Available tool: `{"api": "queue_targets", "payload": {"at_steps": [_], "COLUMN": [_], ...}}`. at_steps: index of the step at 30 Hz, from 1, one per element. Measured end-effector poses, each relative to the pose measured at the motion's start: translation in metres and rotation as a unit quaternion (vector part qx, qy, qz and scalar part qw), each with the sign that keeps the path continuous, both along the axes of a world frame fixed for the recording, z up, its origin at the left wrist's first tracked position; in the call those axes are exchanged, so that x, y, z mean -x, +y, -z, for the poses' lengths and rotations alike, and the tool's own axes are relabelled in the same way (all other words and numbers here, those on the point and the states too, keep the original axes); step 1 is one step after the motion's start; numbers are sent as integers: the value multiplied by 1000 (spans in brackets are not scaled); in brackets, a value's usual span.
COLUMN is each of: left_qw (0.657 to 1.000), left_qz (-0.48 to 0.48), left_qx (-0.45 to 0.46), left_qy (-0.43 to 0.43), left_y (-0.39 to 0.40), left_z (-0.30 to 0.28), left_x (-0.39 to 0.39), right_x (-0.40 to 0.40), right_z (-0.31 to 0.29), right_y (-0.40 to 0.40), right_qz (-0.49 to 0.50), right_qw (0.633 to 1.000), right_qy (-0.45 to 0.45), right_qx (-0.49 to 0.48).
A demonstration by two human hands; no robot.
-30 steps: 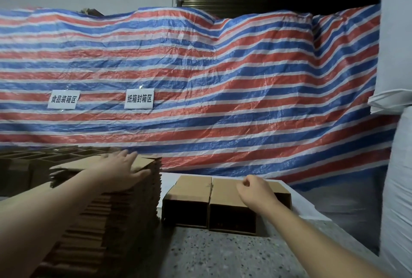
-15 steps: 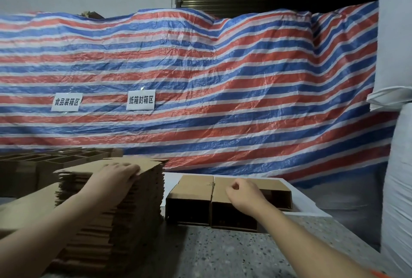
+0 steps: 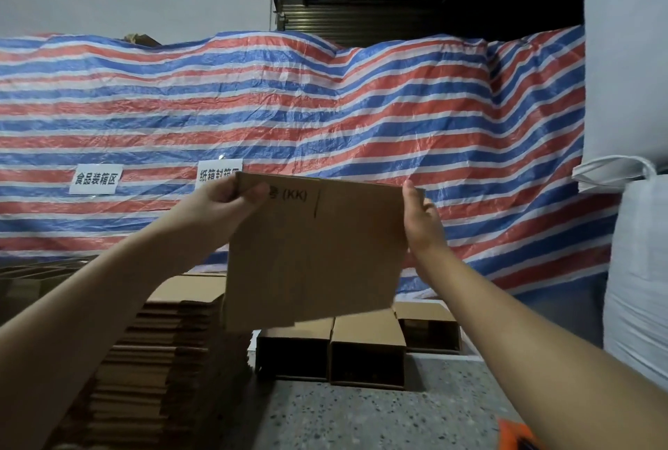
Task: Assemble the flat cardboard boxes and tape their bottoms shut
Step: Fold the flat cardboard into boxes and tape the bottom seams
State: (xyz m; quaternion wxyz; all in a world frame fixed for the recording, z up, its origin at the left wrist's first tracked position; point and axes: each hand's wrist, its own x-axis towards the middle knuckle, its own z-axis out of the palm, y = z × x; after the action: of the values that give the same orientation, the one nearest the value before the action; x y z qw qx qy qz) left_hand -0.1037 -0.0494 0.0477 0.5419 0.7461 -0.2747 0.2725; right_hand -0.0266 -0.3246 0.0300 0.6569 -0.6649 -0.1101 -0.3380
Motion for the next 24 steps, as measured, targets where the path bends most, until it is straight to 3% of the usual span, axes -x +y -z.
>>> {"api": "queue_targets", "payload": {"at_steps": [4,7,13,19,24], "left_qw": [987,982,979,979,964], "left_qz": [106,111,59,-63,-48], "left_qx": [84,111,144,101,132], "left_qy": [89,109,134,166,225], "left_y": [-9,-14,-35,-56,-64], "left_z": [5,13,61,146,198], "left_x": [-7,-14,-28,-39,-34], "right_x": [14,24,41,55,66], "right_z": [-7,-5,41,125,180], "right_y": [-22,-40,-74,-83,-80], "right_qz": [-1,-89,-175,-143,-121], "right_qw": [1000,996,978,978,972], "right_qy": [-2,16,95,151,200], "right_qx": [-14,19,67,4,2]}}
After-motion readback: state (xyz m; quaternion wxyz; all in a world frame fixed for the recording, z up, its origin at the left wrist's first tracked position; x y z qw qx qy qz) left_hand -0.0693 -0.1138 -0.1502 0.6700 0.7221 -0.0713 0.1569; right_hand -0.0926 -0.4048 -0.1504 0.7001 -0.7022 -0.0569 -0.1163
